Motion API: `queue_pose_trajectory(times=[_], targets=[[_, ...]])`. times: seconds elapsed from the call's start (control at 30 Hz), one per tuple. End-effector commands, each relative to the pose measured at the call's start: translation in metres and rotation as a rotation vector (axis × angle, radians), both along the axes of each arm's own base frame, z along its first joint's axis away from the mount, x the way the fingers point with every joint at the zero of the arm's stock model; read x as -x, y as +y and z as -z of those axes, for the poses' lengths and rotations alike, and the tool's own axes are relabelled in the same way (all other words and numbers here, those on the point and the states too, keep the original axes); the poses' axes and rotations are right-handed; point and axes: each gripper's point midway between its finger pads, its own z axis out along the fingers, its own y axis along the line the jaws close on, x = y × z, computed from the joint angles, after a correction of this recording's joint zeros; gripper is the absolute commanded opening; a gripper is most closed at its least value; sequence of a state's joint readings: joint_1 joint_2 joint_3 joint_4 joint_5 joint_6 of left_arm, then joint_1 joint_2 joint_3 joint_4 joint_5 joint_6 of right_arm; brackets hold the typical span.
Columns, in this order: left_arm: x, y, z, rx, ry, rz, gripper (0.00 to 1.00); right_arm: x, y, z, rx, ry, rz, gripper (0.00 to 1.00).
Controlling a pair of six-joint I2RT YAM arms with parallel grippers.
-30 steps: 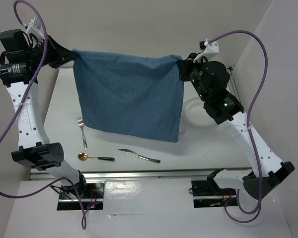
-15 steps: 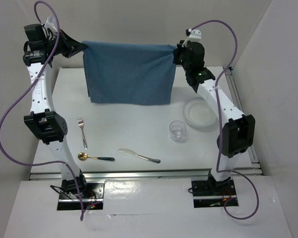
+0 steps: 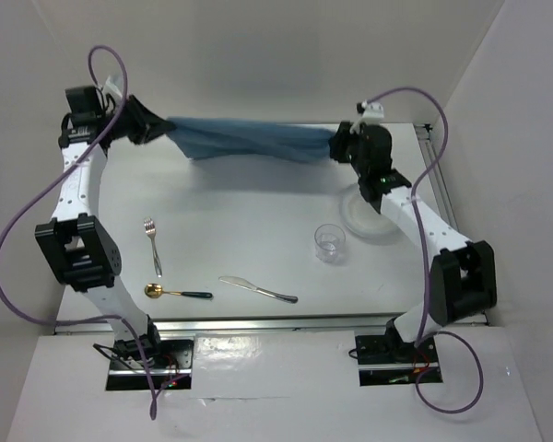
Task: Set the dinner table for one person
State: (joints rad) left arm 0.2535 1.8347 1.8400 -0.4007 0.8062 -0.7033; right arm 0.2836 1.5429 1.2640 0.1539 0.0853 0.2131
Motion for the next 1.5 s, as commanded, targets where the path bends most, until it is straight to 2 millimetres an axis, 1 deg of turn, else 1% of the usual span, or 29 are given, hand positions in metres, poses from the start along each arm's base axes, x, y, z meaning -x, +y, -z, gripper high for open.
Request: queue_pose_trajectory(times=[0.0,0.03,0.07,0.1,0.17,0.2,0.27,0.33,0.4,0.43,0.47,0.53,0.57,0.6,0.63,0.67,0.7,0.73,0.77,0.83,0.87,0.9,0.97,1.07,1.17,1.27,1.3,1.33,1.47], targets=[[0.051,0.004,0.019,-0.101,0.014,-0.032,0.60,0.055,-0.030,0.033,-0.049,0.082,0.061,0.74],[0.070,0.005,0.057,-0.092,0.114,-0.046,1.00,0.072,-0.034,0.066,-0.040,0.145,0.065,0.90],[0.085,0.003,0.050,-0.115,0.096,-0.059,1.00,0.083,-0.034,0.075,-0.038,0.168,0.047,0.98],[0.093,0.008,0.058,-0.146,0.106,-0.067,1.00,0.091,-0.034,0.078,-0.048,0.178,0.040,1.00],[0.097,0.019,0.053,-0.196,0.115,-0.102,1.00,0.101,-0.040,0.080,-0.034,0.198,0.048,1.00],[0.101,0.025,0.055,-0.204,0.160,-0.123,1.00,0.101,-0.041,0.075,-0.022,0.195,0.045,1.00],[0.097,0.031,0.037,-0.236,0.120,-0.145,1.00,0.095,-0.044,0.061,-0.007,0.181,0.050,1.00],[0.092,0.032,0.035,-0.230,0.112,-0.151,1.00,0.088,-0.042,0.053,-0.011,0.187,0.038,1.00],[0.086,0.027,0.039,-0.243,0.116,-0.156,1.00,0.075,-0.030,0.046,-0.019,0.200,-0.009,0.92],[0.084,0.023,0.048,-0.250,0.138,-0.153,0.82,0.070,-0.024,0.046,-0.033,0.215,-0.032,0.86],[0.077,0.014,0.060,-0.248,0.158,-0.124,0.63,0.059,-0.010,0.049,-0.041,0.249,-0.062,0.65],[0.070,0.002,0.083,-0.237,0.198,-0.080,0.16,0.049,0.010,0.058,-0.050,0.310,-0.124,0.40],[0.070,-0.017,0.094,-0.218,0.215,-0.007,0.00,0.043,0.018,0.065,-0.042,0.342,-0.134,0.29],[0.057,-0.023,0.115,-0.218,0.257,0.024,0.00,0.040,0.033,0.105,-0.018,0.465,-0.151,0.19],[0.059,-0.030,0.132,-0.221,0.326,0.040,0.00,0.028,0.045,0.095,-0.016,0.461,-0.167,0.05],[0.056,-0.038,0.148,-0.255,0.367,0.046,0.00,0.023,0.053,0.107,-0.004,0.499,-0.175,0.00],[0.052,-0.041,0.160,-0.272,0.391,0.047,0.00,0.024,0.061,0.149,0.035,0.622,-0.175,0.00],[0.051,-0.044,0.179,-0.289,0.434,0.051,0.00,0.011,0.066,0.143,0.025,0.616,-0.172,0.00],[0.049,-0.051,0.189,-0.311,0.444,0.045,0.00,0.014,0.073,0.178,0.044,0.716,-0.171,0.00],[0.049,-0.054,0.210,-0.307,0.485,0.032,0.00,0.007,0.089,0.184,0.027,0.746,-0.207,0.00],[0.042,-0.062,0.213,-0.300,0.445,0.051,0.00,0.006,0.090,0.193,0.026,0.774,-0.200,0.00],[0.045,-0.073,0.216,-0.242,0.447,0.099,0.00,0.009,0.092,0.215,0.021,0.837,-0.203,0.00],[0.048,-0.080,0.239,-0.223,0.506,0.121,0.00,0.006,0.094,0.224,0.018,0.858,-0.197,0.00],[0.049,-0.082,0.253,-0.278,0.543,0.103,0.00,0.015,0.092,0.249,0.008,0.913,-0.176,0.00],[0.069,-0.085,0.277,-0.302,0.622,0.093,0.00,0.029,0.084,0.273,0.018,0.963,-0.150,0.00],[0.090,-0.084,0.290,-0.317,0.671,0.072,0.00,0.045,0.075,0.288,0.030,0.998,-0.121,0.00],[0.098,-0.082,0.301,-0.328,0.695,0.066,0.00,0.048,0.074,0.284,0.022,0.997,-0.116,0.00],[0.102,-0.084,0.300,-0.339,0.694,0.069,0.00,0.058,0.070,0.296,0.030,1.024,-0.111,0.00],[0.121,-0.081,0.307,-0.364,0.729,0.052,0.00,0.077,0.062,0.296,0.020,1.029,-0.089,0.00]])
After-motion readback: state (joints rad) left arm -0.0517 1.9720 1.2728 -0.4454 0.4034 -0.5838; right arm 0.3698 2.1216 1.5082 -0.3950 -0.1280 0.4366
